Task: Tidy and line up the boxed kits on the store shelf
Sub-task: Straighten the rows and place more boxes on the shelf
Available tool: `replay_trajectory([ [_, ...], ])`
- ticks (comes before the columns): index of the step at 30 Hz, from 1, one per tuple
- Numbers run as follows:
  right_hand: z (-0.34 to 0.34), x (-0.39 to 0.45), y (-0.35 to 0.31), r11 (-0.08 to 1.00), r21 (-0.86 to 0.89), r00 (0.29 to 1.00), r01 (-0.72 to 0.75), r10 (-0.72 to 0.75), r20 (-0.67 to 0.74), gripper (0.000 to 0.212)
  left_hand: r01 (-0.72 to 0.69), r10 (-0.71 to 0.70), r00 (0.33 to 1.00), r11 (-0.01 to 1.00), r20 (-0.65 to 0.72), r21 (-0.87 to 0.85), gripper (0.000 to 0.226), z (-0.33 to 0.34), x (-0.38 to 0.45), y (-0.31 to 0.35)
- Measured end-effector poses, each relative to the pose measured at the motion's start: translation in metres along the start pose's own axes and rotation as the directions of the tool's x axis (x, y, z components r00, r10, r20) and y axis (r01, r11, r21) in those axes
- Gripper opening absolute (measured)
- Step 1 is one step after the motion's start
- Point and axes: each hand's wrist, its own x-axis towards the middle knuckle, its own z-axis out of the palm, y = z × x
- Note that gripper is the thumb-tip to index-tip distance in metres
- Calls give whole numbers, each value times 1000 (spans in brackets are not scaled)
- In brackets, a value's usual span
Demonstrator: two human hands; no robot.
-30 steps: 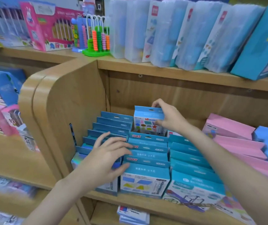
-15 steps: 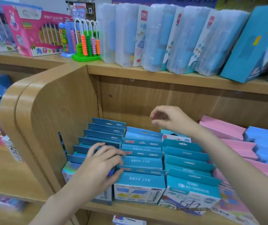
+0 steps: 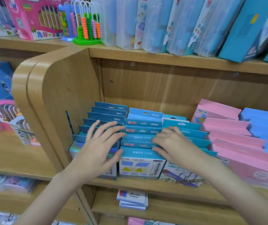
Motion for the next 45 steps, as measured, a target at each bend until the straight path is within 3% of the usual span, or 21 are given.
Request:
replay_trajectory([
  [10, 1, -42, -20, 986, 153, 990, 72, -52, -129, 21, 32, -32, 999, 999, 19, -14, 42, -2, -20, -6],
  [17, -11, -59, -21, 960, 278, 993, -33, 63, -101, 19, 78, -88, 986, 994, -142, -80, 33, -4, -18, 5],
  [25, -3, -31, -10, 943, 323, 996, -79, 84, -4, 28, 7, -1, 999, 988, -38, 156, 43, 7, 18, 13],
  [29, 0, -18, -4, 913, 385, 991, -137, 131, 43, 29, 126, -136, 984, 988, -111, -87, 50, -3, 20, 6],
  [31, 3, -12, -4, 920, 373, 991, -122, 137, -13, 29, 117, -131, 984, 986, -122, -120, 49, -9, 22, 7],
  [34, 10, -4, -2, 964, 244, 990, -106, 125, -64, 23, 19, -19, 999, 1000, -49, -3, 59, -8, 26, 11],
  [38, 8, 1, 5, 989, 119, 996, -92, 89, 25, 25, -52, 51, 999, 994, 10, 95, 64, -2, 27, 9],
  [42, -4, 1, 11, 950, 277, 984, -147, 112, 136, 42, -60, 59, 998, 993, 15, 103, 53, 3, 23, 7],
  [45, -13, 9, 24, 896, 416, 987, -158, 162, 26, 34, -45, 46, 999, 991, -7, 123, 54, 9, 22, 8],
])
